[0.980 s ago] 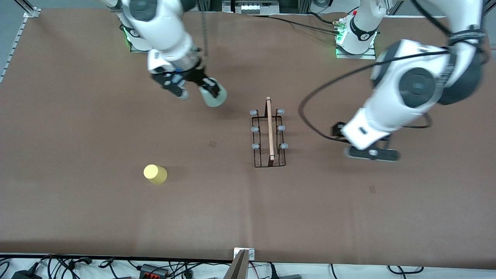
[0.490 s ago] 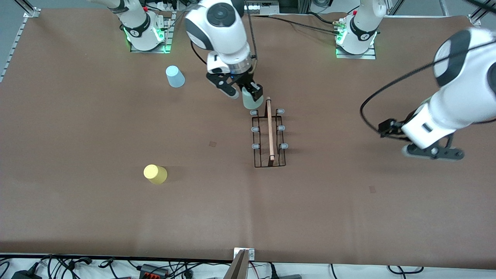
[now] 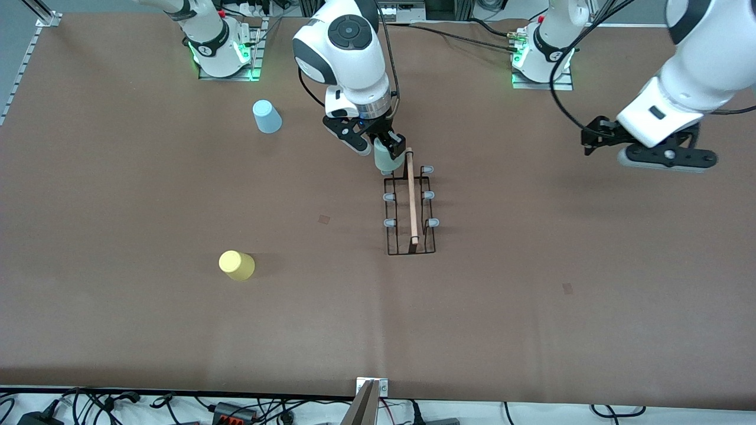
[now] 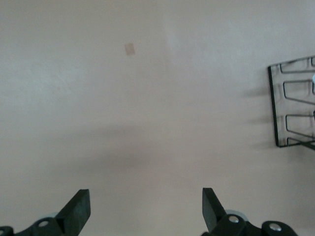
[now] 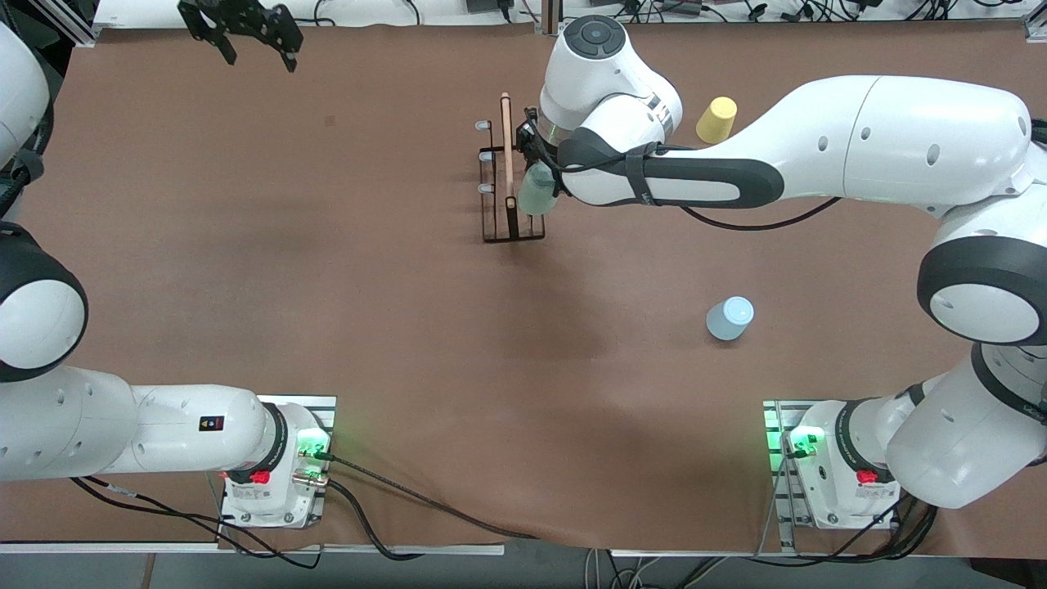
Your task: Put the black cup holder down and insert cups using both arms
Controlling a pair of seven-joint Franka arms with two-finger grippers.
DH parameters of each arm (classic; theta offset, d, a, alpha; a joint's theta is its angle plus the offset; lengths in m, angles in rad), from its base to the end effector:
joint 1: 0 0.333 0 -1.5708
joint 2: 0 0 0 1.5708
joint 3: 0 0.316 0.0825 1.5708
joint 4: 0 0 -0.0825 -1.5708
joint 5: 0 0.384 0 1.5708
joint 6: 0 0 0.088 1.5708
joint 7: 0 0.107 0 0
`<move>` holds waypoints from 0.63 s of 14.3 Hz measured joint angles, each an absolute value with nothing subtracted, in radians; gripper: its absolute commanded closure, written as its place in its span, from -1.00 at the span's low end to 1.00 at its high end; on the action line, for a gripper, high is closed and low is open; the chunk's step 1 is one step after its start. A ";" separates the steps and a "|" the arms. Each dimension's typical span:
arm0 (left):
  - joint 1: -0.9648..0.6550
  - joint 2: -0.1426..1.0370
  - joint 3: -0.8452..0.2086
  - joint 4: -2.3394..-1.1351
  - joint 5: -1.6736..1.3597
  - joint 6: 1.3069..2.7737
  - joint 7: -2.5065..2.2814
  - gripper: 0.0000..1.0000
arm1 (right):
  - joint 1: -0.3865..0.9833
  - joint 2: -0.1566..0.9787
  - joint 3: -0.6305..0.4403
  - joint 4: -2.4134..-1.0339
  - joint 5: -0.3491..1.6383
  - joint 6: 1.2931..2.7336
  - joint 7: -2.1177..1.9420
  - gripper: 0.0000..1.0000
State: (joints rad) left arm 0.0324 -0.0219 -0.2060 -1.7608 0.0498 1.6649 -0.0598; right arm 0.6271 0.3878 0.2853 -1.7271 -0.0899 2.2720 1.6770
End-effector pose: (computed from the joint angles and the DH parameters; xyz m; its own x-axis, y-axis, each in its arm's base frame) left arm 0.5404 -0.0908 0.5545 0.9905 -0.1175 -0.0712 -0.1217 -0.9909 -0.0579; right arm 0.4266 0.5169 0.3833 0.7391 -0.6720 -0.0472 -0.6689 -0.7238 -0.1694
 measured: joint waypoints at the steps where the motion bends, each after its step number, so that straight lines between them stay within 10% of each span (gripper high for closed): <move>1: 0.033 -0.012 -0.207 -1.758 0.045 1.665 -0.060 -1.00 | 0.627 0.388 0.284 -1.726 -0.093 2.272 1.677 0.22; 9: 0.092 0.034 -0.198 -1.663 0.034 1.644 -0.056 -1.00 | 0.617 0.387 0.272 -1.720 -0.153 2.276 1.677 0.21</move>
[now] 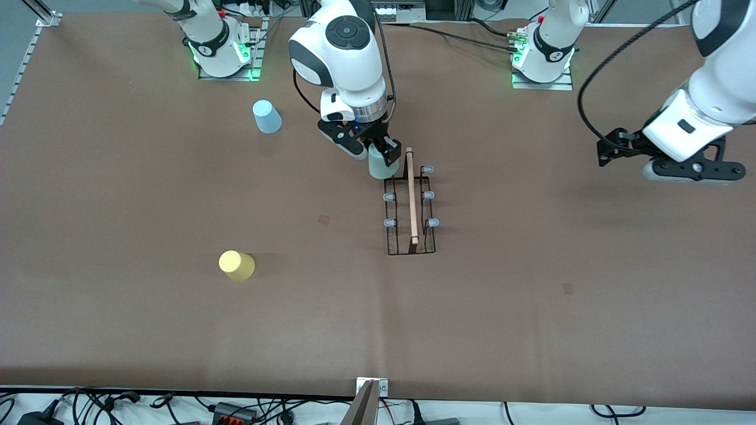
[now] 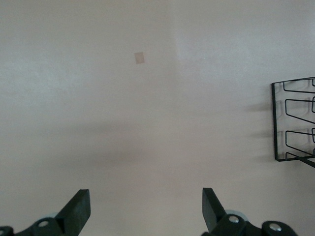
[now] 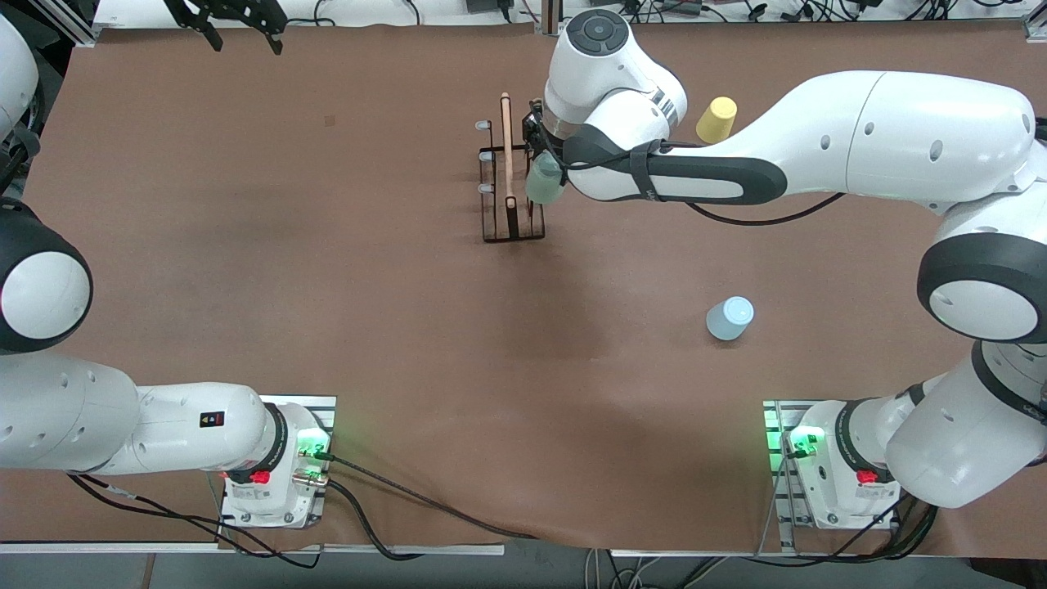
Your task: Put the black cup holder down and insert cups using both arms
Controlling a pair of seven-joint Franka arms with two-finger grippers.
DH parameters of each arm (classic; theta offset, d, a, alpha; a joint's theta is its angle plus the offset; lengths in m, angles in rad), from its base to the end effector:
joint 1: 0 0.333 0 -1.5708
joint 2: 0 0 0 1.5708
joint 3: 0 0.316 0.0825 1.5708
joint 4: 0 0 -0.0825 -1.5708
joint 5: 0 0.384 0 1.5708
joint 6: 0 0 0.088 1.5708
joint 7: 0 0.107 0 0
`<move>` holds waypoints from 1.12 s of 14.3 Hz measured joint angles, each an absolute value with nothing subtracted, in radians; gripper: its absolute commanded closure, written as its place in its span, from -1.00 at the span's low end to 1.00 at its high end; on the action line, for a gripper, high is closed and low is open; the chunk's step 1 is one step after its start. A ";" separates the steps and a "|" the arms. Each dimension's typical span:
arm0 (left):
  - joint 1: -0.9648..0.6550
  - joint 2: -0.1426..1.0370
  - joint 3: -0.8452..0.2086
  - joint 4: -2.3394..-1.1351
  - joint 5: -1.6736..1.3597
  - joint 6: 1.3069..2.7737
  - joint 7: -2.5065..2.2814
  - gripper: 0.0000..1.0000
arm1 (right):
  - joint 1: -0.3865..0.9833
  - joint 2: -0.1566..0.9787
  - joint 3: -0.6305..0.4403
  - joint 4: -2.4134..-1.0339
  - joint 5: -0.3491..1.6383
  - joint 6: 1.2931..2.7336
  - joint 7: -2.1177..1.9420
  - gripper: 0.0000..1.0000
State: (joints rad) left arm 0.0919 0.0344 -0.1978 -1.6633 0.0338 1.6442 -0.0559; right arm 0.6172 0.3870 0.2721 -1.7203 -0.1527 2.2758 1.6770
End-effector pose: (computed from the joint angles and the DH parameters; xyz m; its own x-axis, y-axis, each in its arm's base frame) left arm 0.5640 -0.0549 0.5681 0.9973 -0.0526 -0.0513 -0.0541 -0.9981 -0.0297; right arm 0.4404 0.5078 0.3867 0.7458 -0.6661 0.0112 -0.6530 -0.7343 -0.1852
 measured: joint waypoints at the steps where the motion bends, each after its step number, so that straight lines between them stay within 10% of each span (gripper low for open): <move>1: 0.094 0.035 -0.198 -1.660 0.034 1.630 -0.056 -1.00 | 0.616 0.387 0.268 -1.720 -0.153 2.284 1.677 0.21; 16: -0.012 0.002 -0.085 -1.645 0.033 1.610 -0.055 -1.00 | 0.622 0.410 0.255 -1.722 -0.161 2.341 1.677 0.21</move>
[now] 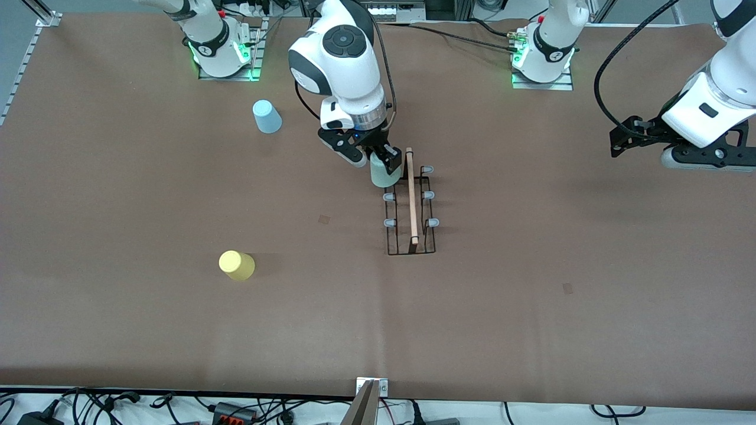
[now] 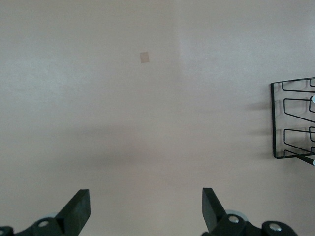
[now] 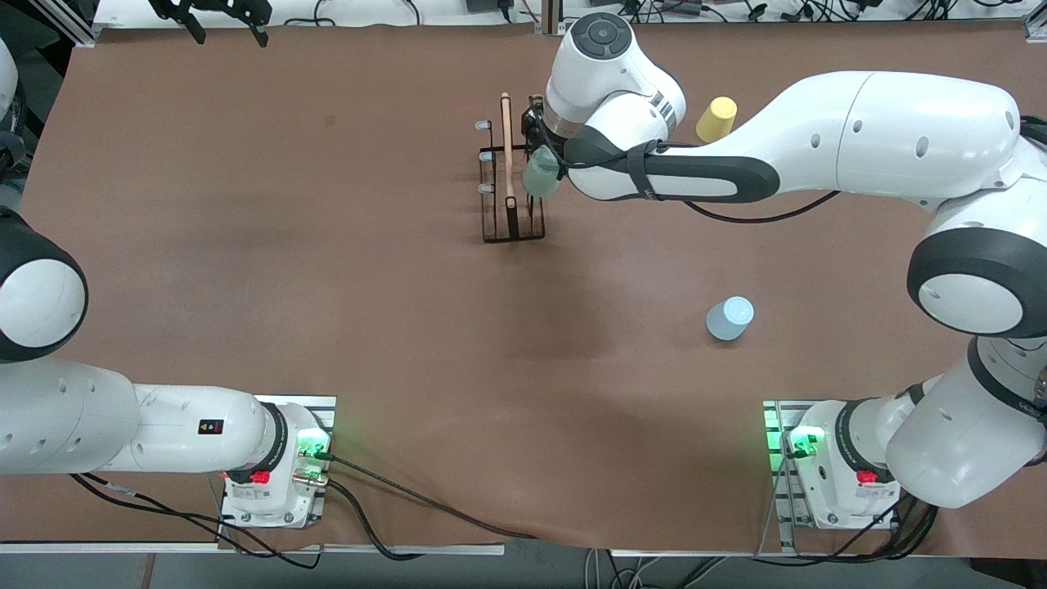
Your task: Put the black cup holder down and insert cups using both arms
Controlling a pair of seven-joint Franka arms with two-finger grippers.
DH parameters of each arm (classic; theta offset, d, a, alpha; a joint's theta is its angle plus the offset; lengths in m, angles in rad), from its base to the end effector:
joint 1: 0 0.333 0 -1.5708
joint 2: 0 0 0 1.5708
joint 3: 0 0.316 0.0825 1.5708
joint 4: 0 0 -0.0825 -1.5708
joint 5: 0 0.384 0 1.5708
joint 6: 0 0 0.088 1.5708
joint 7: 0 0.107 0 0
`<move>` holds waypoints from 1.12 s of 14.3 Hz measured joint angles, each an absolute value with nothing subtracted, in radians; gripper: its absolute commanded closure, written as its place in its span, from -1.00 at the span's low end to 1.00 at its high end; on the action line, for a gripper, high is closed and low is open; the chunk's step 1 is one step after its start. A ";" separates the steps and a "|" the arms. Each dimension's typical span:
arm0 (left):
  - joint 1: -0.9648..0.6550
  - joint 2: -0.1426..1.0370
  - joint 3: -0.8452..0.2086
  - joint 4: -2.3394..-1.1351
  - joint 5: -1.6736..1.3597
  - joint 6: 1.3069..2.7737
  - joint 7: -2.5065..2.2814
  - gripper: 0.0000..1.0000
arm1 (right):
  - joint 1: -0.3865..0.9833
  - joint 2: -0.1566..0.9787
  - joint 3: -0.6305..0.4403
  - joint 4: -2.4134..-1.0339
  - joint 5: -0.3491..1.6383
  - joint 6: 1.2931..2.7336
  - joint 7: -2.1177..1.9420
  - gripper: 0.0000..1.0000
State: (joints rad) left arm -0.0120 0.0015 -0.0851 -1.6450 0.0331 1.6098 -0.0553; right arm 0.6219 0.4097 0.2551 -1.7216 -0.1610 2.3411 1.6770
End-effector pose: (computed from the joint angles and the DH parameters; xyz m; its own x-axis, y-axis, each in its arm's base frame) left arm 0.5538 -0.0505 0.5920 0.9985 -0.0431 -0.0348 -0.0443 -0.9984 -0.0349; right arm 0.4497 0.5083 0.3772 0.7425 -0.6697 0.0131 -0.6504 -0.7255 -0.2250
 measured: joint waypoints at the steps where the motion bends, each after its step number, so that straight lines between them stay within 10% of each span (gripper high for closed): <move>1: -0.012 0.002 -0.085 -1.645 0.033 1.610 -0.055 -1.00 | 0.622 0.408 0.257 -1.722 -0.161 2.341 1.677 0.21; 9: -0.013 0.002 -0.084 -1.645 0.033 1.605 -0.055 -1.00 | 0.629 0.407 0.259 -1.755 -0.161 2.340 1.677 0.10; 14: -0.014 0.001 -0.084 -1.645 0.033 1.605 -0.055 -1.00 | 0.630 0.411 0.259 -1.772 -0.162 2.351 1.677 -0.98; 16: -0.014 0.001 -0.084 -1.645 0.033 1.605 -0.055 -1.00 | 0.630 0.415 0.259 -1.775 -0.162 2.359 1.677 -1.00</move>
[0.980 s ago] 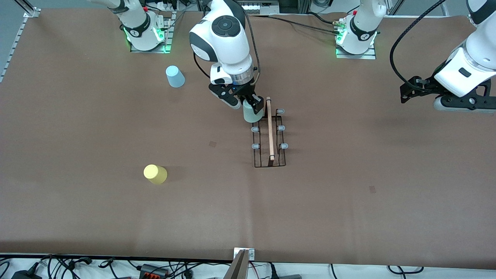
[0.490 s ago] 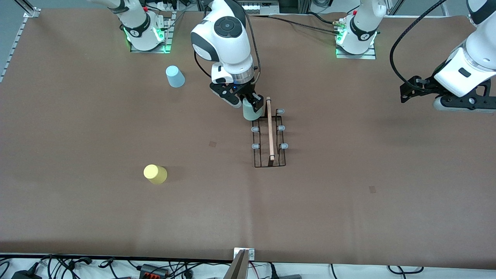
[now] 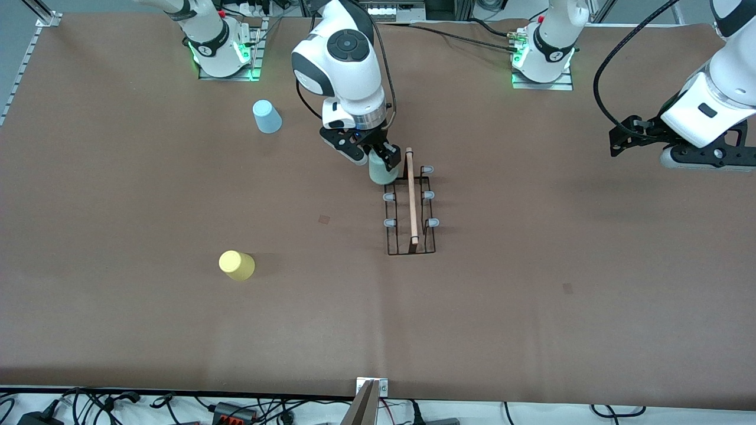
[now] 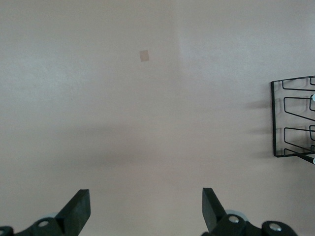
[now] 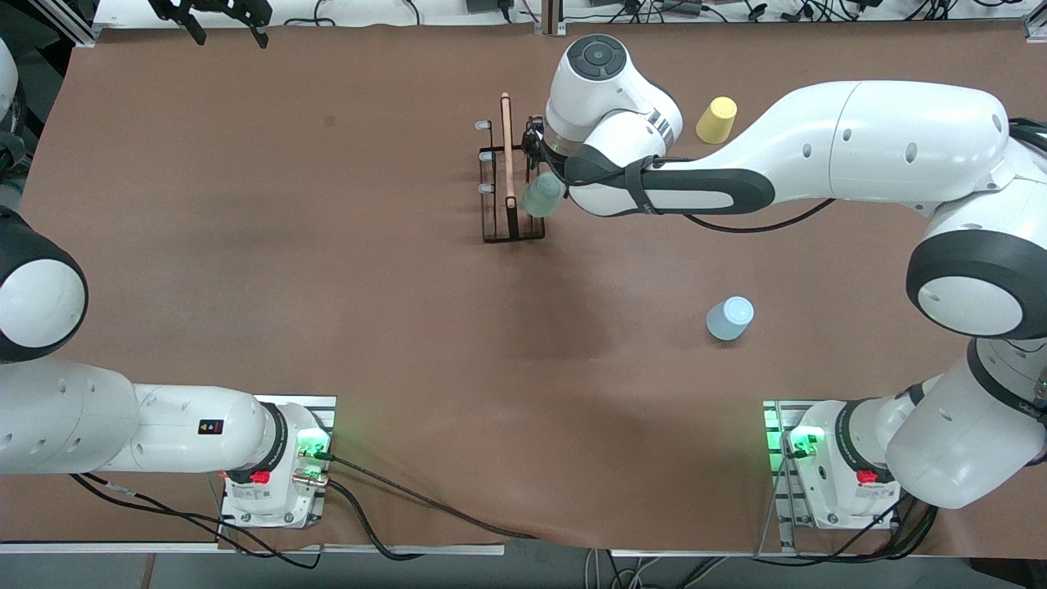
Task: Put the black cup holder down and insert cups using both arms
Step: 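Open the right gripper and move it to the yellow cup, then lower the right gripper and grasp the yellow cup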
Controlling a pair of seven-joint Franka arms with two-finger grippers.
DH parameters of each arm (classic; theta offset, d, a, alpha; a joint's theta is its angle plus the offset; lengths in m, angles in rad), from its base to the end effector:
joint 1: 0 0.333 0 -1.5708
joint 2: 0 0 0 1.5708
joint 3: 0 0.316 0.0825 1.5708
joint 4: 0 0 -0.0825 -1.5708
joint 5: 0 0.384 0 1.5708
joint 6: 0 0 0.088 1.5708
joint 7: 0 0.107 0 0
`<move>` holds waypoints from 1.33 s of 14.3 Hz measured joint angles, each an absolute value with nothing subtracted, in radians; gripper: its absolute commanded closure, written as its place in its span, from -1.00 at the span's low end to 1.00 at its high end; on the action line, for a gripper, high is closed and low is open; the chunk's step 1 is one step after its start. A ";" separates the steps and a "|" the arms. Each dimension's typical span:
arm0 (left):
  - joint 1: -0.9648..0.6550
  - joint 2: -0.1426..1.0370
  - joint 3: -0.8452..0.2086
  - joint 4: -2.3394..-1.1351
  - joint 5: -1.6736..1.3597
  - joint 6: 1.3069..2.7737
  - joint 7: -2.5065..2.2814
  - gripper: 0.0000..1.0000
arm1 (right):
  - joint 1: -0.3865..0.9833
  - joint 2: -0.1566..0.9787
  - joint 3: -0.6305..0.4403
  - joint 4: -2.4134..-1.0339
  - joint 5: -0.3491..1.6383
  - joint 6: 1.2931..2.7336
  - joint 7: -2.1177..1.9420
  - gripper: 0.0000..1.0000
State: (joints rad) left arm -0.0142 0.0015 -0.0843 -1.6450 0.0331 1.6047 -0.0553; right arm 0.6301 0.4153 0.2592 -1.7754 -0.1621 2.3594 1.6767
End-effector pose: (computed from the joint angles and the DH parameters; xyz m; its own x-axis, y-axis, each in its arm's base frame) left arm 0.5532 -0.0512 0.5916 0.9982 -0.0443 -0.0399 -0.0457 -0.9983 -0.0351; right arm 0.4348 0.5073 0.3503 0.7554 -0.6552 0.0102 -0.6424 -0.7436 -0.1855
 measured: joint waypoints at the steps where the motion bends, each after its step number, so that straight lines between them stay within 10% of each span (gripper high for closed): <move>1: -0.015 0.001 -0.084 -1.645 0.033 1.605 -0.055 -1.00 | 0.630 0.417 0.259 -1.777 -0.162 2.362 1.676 -1.00; 13: -0.017 0.001 -0.084 -1.645 0.033 1.605 -0.055 -1.00 | 0.262 0.185 0.246 -1.995 -0.166 2.285 0.905 -1.00; 19: -0.019 0.001 -0.085 -1.645 0.033 1.605 -0.055 -1.00 | 0.016 0.255 0.243 -2.006 -0.086 2.328 0.233 -1.00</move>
